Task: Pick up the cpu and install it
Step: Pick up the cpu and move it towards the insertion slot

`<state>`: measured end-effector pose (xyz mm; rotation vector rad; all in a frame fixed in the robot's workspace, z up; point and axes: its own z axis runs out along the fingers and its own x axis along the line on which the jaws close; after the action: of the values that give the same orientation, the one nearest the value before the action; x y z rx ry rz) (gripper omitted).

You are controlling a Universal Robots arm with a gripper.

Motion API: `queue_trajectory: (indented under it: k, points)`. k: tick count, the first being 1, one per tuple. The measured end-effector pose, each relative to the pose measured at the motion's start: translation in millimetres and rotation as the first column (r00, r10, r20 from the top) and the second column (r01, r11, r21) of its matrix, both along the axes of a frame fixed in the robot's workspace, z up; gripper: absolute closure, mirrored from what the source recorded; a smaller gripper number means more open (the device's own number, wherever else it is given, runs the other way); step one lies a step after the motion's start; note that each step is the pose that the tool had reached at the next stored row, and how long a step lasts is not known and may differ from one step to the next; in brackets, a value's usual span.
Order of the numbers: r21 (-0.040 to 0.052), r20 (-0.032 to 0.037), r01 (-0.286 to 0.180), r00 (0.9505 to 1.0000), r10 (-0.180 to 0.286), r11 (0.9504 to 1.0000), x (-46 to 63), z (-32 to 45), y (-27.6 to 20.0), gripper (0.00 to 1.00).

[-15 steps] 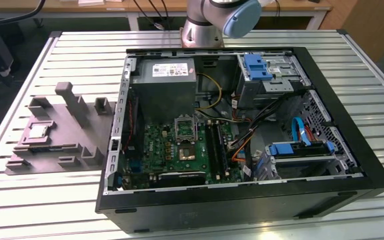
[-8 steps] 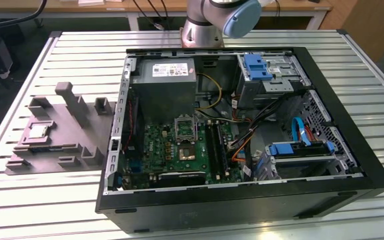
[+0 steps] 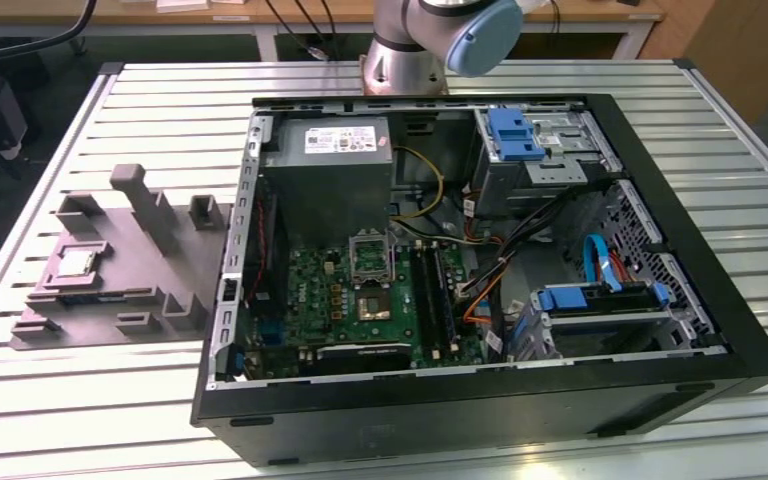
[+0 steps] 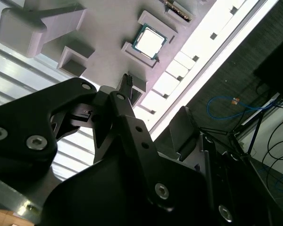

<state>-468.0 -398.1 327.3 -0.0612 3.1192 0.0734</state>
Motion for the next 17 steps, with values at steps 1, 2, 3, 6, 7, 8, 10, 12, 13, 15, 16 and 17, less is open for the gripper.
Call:
queue_trajectory:
  k: [1,2,3,6,7,8,10,12,13,15,16,17]
  points:
    - [0.0,0.0,0.0,1.0,0.0,1.0,0.0,-0.1,0.0,0.42]
    - [0.0,0.0,0.0,1.0,0.0,1.0,0.0,-0.1,0.0,0.42]
    - [0.0,0.0,0.0,1.0,0.0,1.0,0.0,-0.1,0.0,0.42]
    - [0.0,0.0,0.0,1.0,0.0,1.0,0.0,-2.4,0.0,0.42]
    - [0.0001,0.0,0.0,1.0,0.0,1.0,0.0,-2.4,0.0,0.42]
    - [0.0001,0.0,0.0,1.0,0.0,1.0,0.0,-2.5,0.0,0.42]
    - [0.0001,0.0,0.0,1.0,0.0,1.0,0.0,-3.4,0.0,0.42]
    - [0.0001,0.0,0.0,1.0,0.0,1.0,0.0,-3.9,0.0,0.42]
    - [0.0001,0.0,0.0,1.0,0.0,1.0,0.0,-3.9,0.0,0.42]
    - [0.0001,0.0,0.0,1.0,0.0,1.0,0.0,-3.9,0.0,0.42]
    - [0.0001,0.0,0.0,1.0,0.0,1.0,0.0,-3.9,0.0,0.42]
    - [0.0001,-0.0001,0.0,1.0,0.0,1.0,0.0,-3.9,0.0,0.42]
